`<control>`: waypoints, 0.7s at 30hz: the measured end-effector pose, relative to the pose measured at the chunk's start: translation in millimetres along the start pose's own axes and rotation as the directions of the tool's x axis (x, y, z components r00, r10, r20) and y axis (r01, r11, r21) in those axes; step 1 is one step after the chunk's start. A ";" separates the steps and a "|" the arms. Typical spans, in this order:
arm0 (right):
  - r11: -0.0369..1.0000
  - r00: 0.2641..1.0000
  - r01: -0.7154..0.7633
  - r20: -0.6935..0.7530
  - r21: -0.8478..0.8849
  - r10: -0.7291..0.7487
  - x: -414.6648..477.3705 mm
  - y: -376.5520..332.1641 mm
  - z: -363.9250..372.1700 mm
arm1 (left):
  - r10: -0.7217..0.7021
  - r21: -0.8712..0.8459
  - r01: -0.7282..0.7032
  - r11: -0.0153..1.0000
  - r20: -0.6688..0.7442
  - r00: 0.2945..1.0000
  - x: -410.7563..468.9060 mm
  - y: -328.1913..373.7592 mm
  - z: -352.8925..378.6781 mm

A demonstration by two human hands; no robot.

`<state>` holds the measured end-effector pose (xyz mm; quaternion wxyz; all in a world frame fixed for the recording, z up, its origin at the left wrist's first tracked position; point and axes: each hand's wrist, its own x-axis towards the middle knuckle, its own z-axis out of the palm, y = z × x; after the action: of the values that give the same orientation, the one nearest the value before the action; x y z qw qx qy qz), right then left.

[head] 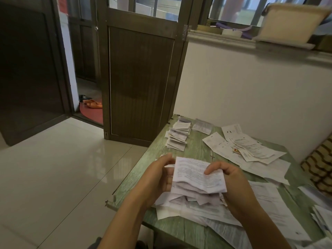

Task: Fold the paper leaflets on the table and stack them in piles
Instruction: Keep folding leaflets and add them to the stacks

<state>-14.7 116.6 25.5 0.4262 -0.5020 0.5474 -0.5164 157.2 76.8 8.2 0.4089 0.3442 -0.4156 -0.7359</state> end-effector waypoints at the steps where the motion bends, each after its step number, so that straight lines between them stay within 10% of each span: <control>1: 0.996 0.998 0.062 -0.009 -0.057 -0.062 0.6 1.5 0.2 | -0.026 0.008 0.025 1.000 0.030 0.999 -0.4 -0.1 -0.3; 5: 0.948 0.967 0.251 0.009 -0.195 -0.254 -0.3 3.3 3.2 | -0.047 0.162 0.031 0.986 0.095 0.994 0.1 -5.7 0.0; 13: 0.992 0.992 -0.121 -0.016 0.042 0.122 -1.2 -1.7 8.4 | 0.144 0.242 -0.111 0.964 -0.123 0.982 5.2 -13.0 0.8; 21: 0.996 0.996 -0.055 -0.073 -0.069 0.050 -6.6 8.2 13.2 | 0.203 0.142 -0.182 0.973 -0.149 0.968 6.7 -16.6 5.7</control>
<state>-1.7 121.0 15.7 0.4018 -0.4836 0.5934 -0.5026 144.3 78.0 -5.3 0.4882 0.3863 -0.4587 -0.6341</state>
